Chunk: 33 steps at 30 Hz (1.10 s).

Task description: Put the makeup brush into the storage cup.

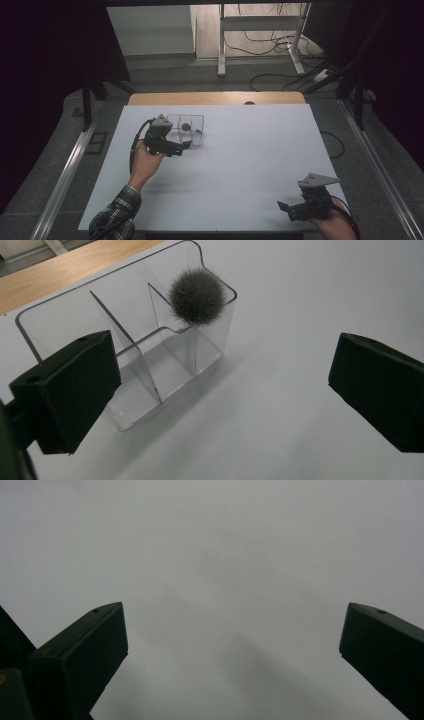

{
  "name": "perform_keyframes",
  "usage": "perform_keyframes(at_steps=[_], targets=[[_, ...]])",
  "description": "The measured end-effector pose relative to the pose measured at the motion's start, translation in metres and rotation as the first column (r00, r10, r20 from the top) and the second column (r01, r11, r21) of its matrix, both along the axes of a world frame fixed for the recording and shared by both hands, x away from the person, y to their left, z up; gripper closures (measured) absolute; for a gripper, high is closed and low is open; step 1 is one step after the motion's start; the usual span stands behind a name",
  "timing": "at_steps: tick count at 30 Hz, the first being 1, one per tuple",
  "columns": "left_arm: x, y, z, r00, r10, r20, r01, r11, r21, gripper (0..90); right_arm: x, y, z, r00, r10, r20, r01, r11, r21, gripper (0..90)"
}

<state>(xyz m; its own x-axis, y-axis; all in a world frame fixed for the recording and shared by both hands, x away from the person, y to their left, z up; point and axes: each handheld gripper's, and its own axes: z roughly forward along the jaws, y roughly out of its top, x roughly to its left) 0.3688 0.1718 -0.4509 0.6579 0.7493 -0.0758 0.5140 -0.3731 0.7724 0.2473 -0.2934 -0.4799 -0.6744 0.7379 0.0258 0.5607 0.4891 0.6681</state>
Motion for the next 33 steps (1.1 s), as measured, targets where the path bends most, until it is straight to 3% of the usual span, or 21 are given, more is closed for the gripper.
perform_keyframes(at_steps=[10, 33], targets=[[-0.009, 0.001, -0.002, 0.9999, -0.016, -0.001, 0.016, 0.9996, -0.024, 0.3, 0.000, 0.000, 0.000, 1.0000, 0.002, -0.002, -0.002, 1.000, -0.001, 0.0], [-0.032, 0.006, -0.010, 0.9993, -0.037, -0.001, 0.037, 0.9989, -0.030, 0.0, -0.001, 0.000, 0.000, 1.0000, 0.008, 0.000, -0.008, 1.000, -0.002, 0.0]])
